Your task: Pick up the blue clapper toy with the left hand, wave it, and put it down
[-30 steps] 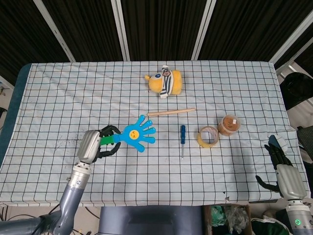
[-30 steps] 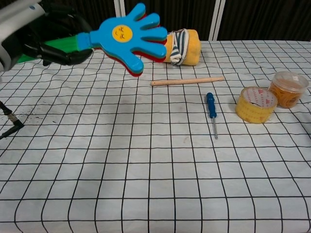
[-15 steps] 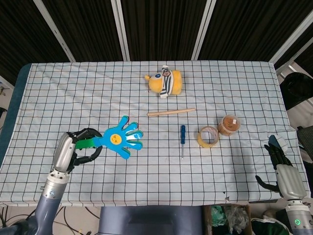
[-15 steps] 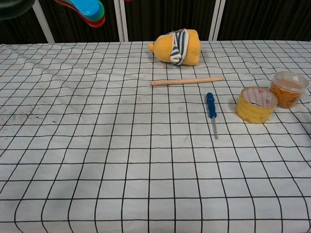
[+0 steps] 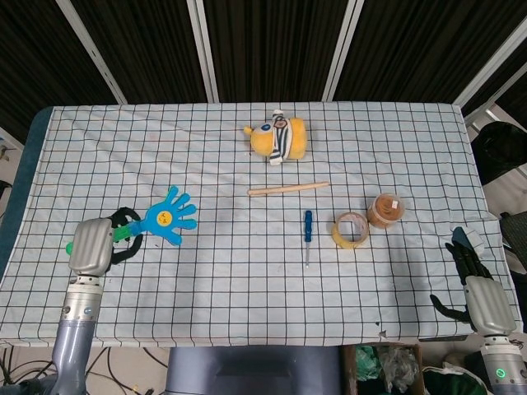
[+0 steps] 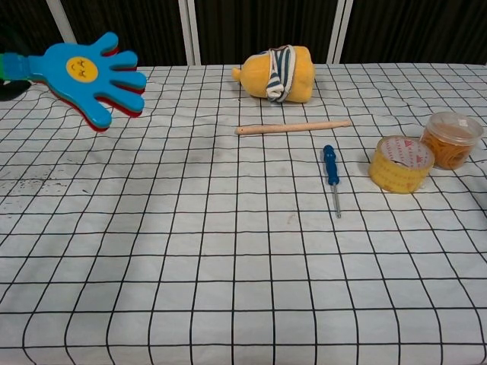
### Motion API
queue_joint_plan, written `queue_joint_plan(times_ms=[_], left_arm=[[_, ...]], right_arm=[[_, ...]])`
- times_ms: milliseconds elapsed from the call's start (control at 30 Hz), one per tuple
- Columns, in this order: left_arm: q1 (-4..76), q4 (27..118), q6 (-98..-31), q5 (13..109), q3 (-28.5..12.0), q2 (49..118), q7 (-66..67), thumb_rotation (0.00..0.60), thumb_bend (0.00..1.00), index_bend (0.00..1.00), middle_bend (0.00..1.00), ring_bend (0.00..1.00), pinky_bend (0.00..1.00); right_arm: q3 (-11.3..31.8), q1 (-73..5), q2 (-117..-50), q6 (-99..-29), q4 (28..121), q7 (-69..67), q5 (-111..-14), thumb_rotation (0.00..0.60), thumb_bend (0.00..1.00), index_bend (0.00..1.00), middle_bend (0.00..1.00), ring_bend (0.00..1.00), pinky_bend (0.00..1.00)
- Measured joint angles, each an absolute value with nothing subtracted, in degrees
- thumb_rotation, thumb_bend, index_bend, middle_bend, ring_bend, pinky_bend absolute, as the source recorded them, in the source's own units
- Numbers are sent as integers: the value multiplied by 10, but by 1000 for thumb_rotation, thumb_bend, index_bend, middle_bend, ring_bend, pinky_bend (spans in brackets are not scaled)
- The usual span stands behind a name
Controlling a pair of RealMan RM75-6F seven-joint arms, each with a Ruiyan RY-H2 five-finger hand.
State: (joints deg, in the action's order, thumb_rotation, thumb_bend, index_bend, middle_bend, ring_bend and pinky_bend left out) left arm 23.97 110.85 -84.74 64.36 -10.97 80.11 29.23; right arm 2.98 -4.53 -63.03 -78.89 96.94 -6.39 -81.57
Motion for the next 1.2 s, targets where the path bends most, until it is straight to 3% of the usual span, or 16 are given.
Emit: queue_joint_plan(times_ms=[167, 300, 433, 667, 833, 1000, 1200], left_arm=[[244, 1145, -859, 590, -118, 808, 405, 600, 573, 730, 772, 674, 875], [245, 1151, -844, 620, -116, 809, 380, 600, 573, 729, 772, 674, 875], [245, 1136, -828, 695, -109, 805, 258, 600, 578, 729, 772, 674, 875], [248, 1074, -825, 882, -91, 805, -84, 600, 580, 734, 772, 675, 875], [247, 1044, -824, 927, -85, 805, -178, 600, 578, 739, 774, 677, 876], [239, 1033, -822, 899, -90, 811, -118, 600, 581, 740, 778, 680, 890], [230, 1047, -818, 798, -103, 815, 119, 600, 581, 741, 779, 681, 900]], right_arm=[[30, -45, -630, -789, 969, -65, -816, 600, 220, 0, 0, 0, 155], [30, -45, -631, -792, 968, -67, -819, 600, 223, 0, 0, 0, 154], [30, -45, -631, -793, 966, -70, -821, 600, 223, 0, 0, 0, 155], [29, -45, -632, -793, 964, -69, -823, 600, 223, 0, 0, 0, 154], [29, -45, -632, -792, 965, -68, -822, 600, 223, 0, 0, 0, 155], [29, -45, -632, -792, 967, -68, -822, 600, 223, 0, 0, 0, 155], [29, -45, -631, -791, 968, -69, -821, 600, 223, 0, 0, 0, 155]])
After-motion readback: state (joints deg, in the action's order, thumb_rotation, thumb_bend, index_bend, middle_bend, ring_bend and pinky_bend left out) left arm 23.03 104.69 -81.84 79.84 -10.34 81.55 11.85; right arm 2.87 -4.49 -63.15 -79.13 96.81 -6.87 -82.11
